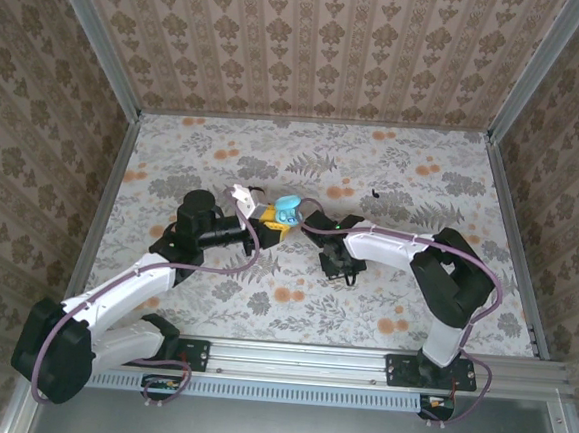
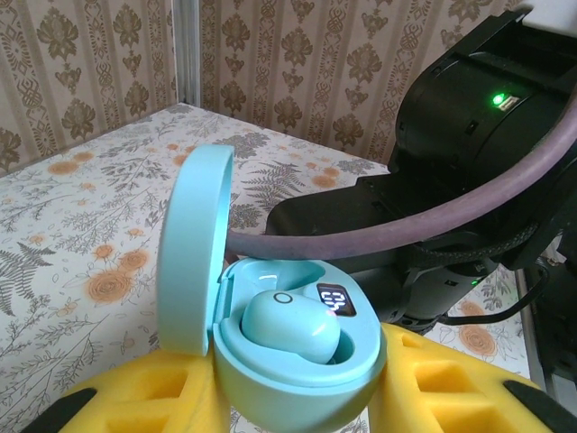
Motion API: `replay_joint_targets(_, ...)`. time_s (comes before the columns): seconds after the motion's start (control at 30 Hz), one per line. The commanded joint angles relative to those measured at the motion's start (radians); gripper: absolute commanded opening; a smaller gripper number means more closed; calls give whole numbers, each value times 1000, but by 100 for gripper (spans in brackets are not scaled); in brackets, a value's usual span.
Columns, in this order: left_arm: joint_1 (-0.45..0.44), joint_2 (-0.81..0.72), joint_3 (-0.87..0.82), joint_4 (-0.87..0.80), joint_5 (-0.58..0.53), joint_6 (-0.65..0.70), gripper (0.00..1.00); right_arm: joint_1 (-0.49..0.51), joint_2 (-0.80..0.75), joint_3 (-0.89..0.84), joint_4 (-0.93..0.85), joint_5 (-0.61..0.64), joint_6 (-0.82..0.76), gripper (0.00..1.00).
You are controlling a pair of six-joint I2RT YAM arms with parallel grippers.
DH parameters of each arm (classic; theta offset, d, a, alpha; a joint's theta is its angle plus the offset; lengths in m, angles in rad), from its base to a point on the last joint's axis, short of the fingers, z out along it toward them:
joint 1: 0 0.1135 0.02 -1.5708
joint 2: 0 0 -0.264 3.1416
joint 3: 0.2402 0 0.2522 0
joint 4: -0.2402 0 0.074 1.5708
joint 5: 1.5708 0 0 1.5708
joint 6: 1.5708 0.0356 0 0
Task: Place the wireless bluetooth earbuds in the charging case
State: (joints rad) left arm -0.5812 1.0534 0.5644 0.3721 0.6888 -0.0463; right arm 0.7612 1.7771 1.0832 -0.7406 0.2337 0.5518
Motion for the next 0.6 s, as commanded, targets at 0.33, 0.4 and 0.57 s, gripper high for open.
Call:
replay_joint_targets(0.33,4,-3,49,3,30,34,37,-106,-378,-102,67,-72,3,20)
replay_joint_targets(0.4,4,-7,50,-5,31,36,37,-134,-441,-109,67,-114,2,20)
replay_joint_targets(0.57,4,-17,52,-14,28,35,37,-174,-547,-111,69,-198,-20,20)
